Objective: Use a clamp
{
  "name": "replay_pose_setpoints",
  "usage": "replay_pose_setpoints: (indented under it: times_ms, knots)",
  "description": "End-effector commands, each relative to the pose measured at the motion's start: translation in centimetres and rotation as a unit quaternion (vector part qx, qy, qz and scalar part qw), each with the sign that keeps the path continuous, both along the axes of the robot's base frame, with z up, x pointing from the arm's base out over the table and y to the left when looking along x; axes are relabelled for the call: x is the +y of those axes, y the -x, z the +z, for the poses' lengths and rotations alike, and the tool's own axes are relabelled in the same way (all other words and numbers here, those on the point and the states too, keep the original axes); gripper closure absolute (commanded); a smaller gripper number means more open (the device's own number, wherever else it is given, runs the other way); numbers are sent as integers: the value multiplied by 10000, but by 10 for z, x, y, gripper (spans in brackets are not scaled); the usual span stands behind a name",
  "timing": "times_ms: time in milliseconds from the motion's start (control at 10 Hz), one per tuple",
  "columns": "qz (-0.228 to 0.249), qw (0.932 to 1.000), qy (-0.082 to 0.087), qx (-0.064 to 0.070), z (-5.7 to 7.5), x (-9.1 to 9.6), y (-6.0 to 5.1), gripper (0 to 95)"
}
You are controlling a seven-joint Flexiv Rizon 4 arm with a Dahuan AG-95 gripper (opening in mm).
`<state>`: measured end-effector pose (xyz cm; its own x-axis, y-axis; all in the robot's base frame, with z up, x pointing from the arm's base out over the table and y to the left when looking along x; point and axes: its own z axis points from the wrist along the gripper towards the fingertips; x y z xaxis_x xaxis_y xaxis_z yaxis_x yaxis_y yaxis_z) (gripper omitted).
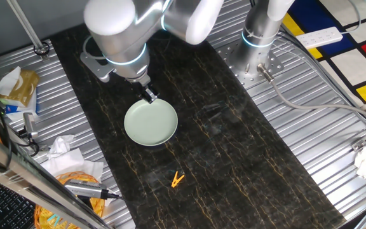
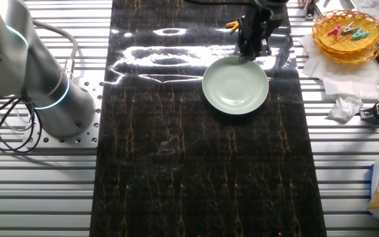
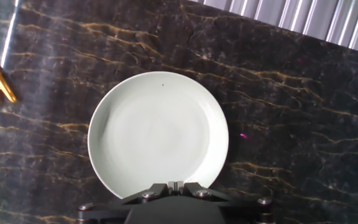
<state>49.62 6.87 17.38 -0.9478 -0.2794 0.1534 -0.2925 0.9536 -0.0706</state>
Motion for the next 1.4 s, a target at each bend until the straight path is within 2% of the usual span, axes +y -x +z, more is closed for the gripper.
replay_pose_setpoints:
  times_ms: [100,200,500,600,800,900,1200,1400]
  knots:
    - [70,10000,6,-2,0,-1,2,950]
    - [78,10000,-2,0,0,-1,2,950]
    - [340,9990,-273,-27,0,-1,2,950]
    - [368,9983,-455,-79,0,-1,2,950]
    - [187,9988,-430,-139,0,-1,2,950]
    - [317,9984,-441,-145,0,-1,2,950]
    - [551,9974,-455,-72,0,-1,2,950]
    - [602,9977,-298,-29,0,-1,2,950]
